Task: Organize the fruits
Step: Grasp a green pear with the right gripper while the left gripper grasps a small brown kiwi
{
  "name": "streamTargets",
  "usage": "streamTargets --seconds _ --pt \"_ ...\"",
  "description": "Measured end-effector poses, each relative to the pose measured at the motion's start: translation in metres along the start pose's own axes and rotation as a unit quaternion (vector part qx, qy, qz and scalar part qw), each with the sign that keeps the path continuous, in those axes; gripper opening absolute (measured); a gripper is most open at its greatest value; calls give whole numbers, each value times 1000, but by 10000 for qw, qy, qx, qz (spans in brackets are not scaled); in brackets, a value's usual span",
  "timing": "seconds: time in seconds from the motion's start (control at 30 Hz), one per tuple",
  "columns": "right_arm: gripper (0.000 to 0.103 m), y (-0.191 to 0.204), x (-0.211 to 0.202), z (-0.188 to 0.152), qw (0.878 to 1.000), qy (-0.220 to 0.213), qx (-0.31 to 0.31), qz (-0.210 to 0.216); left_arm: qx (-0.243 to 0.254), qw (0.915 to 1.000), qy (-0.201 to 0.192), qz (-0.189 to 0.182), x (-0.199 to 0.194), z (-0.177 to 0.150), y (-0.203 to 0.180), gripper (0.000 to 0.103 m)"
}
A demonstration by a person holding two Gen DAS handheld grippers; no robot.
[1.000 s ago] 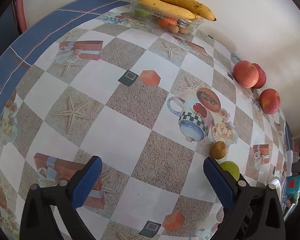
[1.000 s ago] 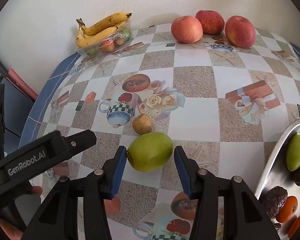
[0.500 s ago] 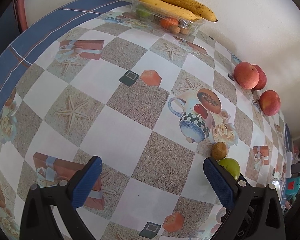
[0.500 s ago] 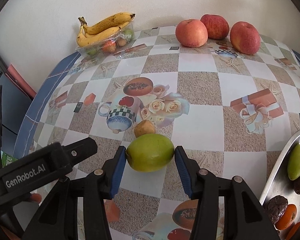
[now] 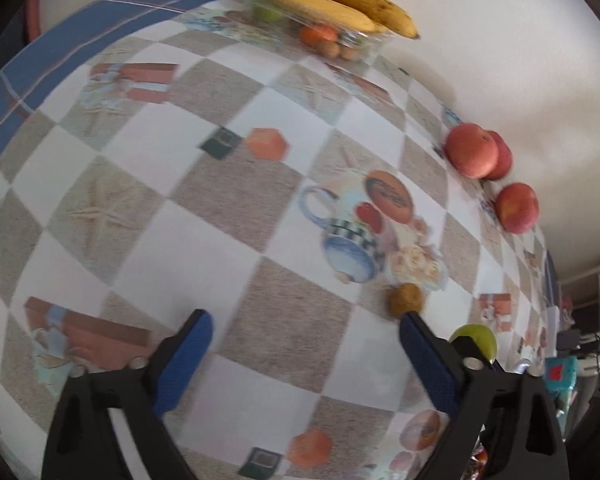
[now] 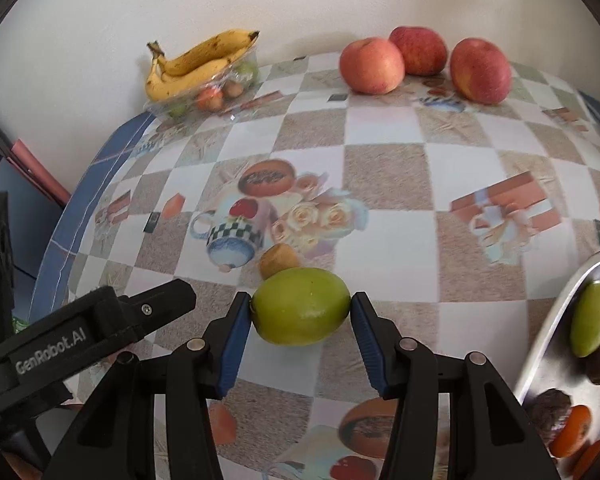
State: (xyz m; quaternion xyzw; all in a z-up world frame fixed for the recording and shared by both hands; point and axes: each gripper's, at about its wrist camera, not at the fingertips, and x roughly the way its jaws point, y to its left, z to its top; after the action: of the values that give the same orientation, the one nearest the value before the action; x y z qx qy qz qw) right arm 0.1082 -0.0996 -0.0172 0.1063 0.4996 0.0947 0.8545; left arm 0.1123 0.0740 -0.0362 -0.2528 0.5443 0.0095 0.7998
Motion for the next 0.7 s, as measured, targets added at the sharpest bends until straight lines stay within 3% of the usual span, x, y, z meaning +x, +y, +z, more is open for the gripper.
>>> streamTargets --seconds 0.2,0.27,0.63,0.7 --pt "53 -25 -14 5 9992 -127 300 -215 135 9989 104 -439 10 1 -24 64" --pt "53 -33 -17 5 9989 -135 369 -252 158 9985 145 -500 13 2 -30 50" --pt "53 -50 -31 5 9982 -204 415 -389 300 9975 180 -609 29 4 -51 26" --pt "53 -51 -31 5 9982 -197 396 -398 340 9976 169 -586 28 3 -53 25"
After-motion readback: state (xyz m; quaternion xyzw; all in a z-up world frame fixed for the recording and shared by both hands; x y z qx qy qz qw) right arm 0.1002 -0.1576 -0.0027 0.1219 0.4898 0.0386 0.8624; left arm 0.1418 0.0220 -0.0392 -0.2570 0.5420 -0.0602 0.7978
